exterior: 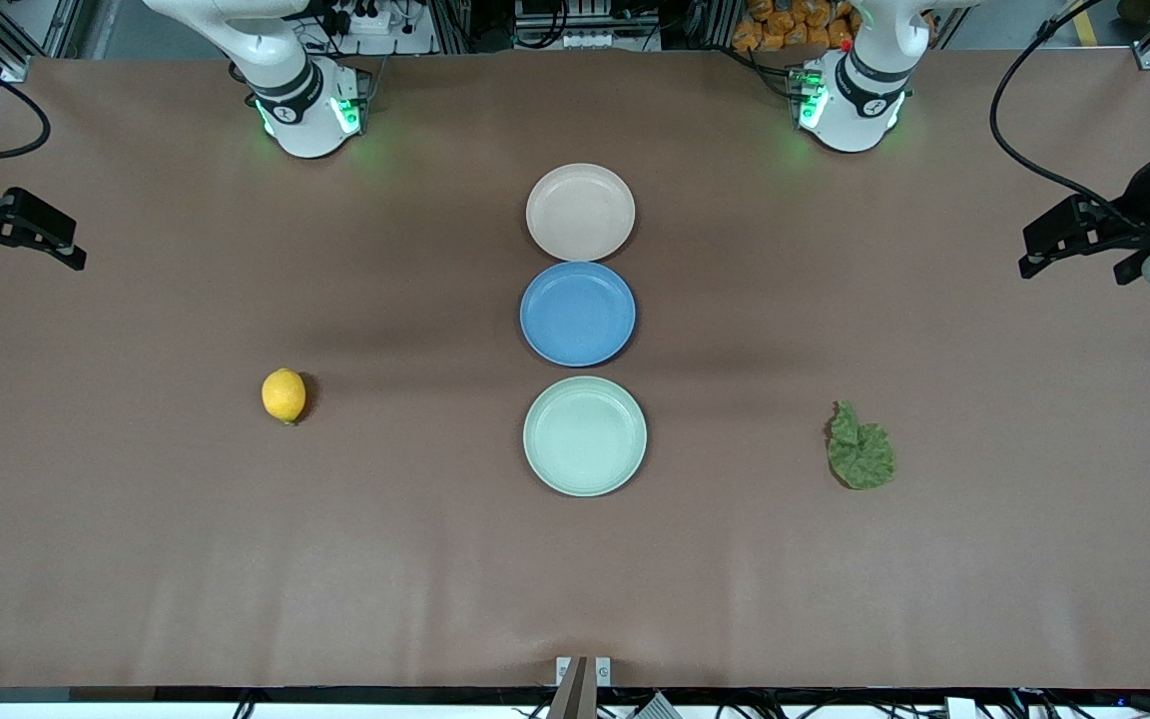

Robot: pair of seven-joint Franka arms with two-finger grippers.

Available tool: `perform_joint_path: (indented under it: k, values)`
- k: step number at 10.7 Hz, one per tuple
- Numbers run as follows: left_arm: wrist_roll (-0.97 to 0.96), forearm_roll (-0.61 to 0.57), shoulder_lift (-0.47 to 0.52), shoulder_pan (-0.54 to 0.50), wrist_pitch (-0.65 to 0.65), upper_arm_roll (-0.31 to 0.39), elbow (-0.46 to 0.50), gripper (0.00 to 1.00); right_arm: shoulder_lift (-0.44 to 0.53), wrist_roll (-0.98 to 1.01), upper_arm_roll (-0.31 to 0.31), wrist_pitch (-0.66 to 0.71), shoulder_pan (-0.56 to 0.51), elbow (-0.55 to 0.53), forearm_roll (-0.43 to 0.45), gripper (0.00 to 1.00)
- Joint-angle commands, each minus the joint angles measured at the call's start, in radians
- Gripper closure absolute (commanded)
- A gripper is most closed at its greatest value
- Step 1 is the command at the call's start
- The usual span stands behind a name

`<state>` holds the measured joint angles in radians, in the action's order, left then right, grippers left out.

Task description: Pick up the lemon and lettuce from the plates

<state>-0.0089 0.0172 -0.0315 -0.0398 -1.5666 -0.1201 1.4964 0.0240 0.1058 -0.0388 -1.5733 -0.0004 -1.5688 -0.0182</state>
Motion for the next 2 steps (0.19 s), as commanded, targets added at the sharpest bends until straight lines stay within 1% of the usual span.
perform_joint_path:
  k: [1,2]
  values:
    - [-0.025,-0.025,0.001,-0.002,0.04,-0.003,-0.002,0.0,-0.009,0.002,0.014,0.019,-0.013,0.024,0.009,0.0]
    - [-0.025,-0.025,0.001,-0.002,0.04,-0.003,-0.002,0.0,-0.009,0.002,0.016,0.018,-0.012,0.024,0.01,0.0]
